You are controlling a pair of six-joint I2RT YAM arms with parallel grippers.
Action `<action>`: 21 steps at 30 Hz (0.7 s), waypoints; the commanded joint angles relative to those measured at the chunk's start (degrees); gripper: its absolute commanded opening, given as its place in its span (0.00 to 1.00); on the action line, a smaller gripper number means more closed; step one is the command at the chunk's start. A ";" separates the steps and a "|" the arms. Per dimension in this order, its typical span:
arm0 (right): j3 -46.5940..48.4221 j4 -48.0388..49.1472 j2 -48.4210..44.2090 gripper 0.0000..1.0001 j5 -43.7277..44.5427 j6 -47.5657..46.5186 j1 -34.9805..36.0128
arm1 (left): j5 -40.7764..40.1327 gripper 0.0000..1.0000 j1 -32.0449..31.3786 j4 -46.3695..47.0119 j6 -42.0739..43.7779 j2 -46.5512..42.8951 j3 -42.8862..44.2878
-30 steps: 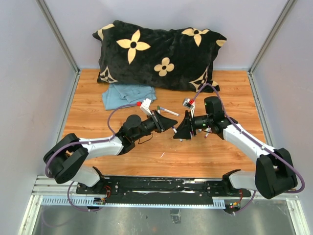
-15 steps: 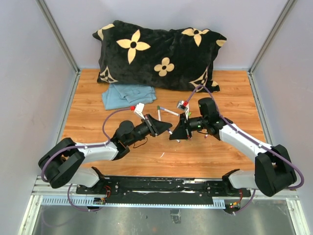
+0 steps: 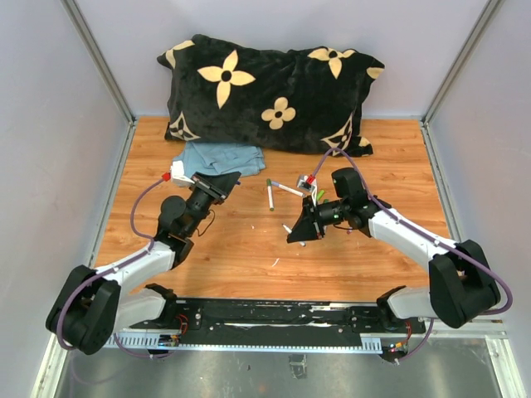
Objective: Open the pen caps
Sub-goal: Place the pen at the center of the board, then place the pen cap at the center of the board.
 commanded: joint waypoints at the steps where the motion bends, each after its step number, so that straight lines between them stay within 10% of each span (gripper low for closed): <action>1: 0.36 -1.35 -0.18 0.01 -0.80 -2.05 1.52 | 3.28 0.00 2.79 -5.04 0.90 -3.15 -1.34; 9: 1.67 -2.35 1.52 0.02 2.82 -3.72 3.09 | 8.46 0.00 4.79 -24.92 7.77 -4.42 -1.50; 21: 21.50 -10.45 22.74 0.04 29.01 3.55 20.04 | -12.90 0.00 6.15 -54.35 7.54 1.71 3.16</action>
